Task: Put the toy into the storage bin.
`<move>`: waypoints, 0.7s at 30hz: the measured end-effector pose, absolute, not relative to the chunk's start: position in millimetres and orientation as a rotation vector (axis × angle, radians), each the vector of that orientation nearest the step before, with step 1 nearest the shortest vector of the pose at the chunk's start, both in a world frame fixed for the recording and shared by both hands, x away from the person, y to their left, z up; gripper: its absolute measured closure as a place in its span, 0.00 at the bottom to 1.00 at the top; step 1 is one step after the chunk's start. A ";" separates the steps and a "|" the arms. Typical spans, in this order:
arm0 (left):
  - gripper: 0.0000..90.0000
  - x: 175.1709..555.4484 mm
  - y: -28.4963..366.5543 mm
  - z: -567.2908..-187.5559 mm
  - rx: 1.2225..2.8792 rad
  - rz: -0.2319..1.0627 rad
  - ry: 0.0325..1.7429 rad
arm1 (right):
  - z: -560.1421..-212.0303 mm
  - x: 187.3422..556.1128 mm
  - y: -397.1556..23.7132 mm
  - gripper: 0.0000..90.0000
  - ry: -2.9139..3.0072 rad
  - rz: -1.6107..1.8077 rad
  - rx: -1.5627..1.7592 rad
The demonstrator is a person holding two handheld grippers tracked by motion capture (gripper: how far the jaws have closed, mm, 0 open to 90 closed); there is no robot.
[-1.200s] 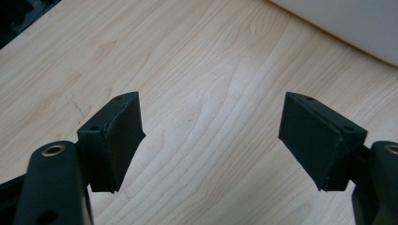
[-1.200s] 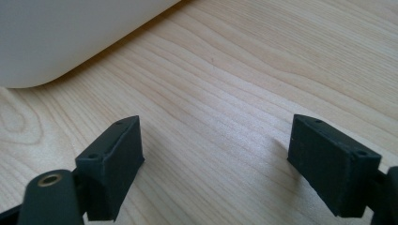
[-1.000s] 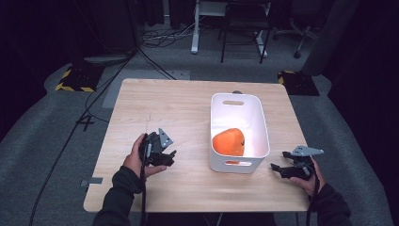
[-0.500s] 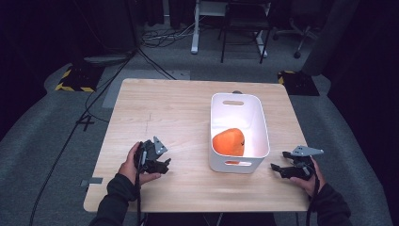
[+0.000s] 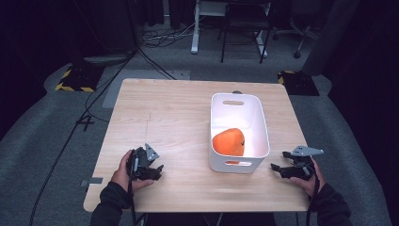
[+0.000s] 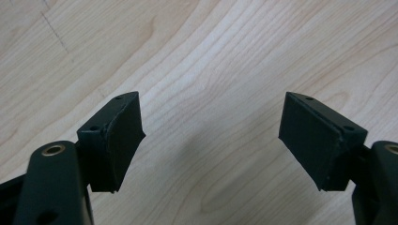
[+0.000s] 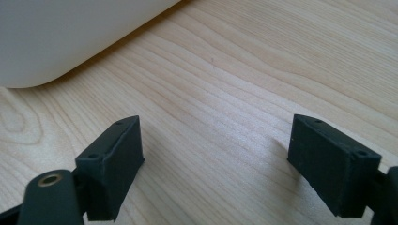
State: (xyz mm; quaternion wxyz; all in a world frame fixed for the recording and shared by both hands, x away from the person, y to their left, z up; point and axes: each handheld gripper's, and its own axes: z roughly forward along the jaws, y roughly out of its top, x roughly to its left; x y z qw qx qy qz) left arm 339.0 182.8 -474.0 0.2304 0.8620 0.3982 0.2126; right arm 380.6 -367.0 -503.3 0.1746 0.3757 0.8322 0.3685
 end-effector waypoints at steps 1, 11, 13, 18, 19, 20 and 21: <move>0.25 338.8 184.2 -475.3 2.369 0.586 1.094 | -503.3 380.7 -367.0 0.20 2.359 1.045 1.064; 0.25 333.7 196.8 -482.7 2.357 0.569 1.137 | -503.4 380.5 -367.0 0.20 2.357 1.044 1.066; 0.25 332.7 199.3 -484.5 2.345 0.565 1.142 | -503.3 380.5 -367.0 0.20 2.357 1.044 1.066; 0.24 328.5 208.5 -486.8 2.309 0.548 1.166 | -503.4 380.6 -367.0 0.20 2.357 1.044 1.065; 0.24 327.4 209.8 -487.7 2.299 0.534 1.170 | -503.3 380.5 -367.0 0.20 2.357 1.044 1.067; 0.24 326.2 211.5 -488.3 2.287 0.540 1.176 | -503.3 380.5 -367.0 0.20 2.357 1.044 1.066; 0.24 325.2 213.7 -489.0 2.278 0.530 1.178 | -503.4 380.5 -367.0 0.20 2.357 1.044 1.066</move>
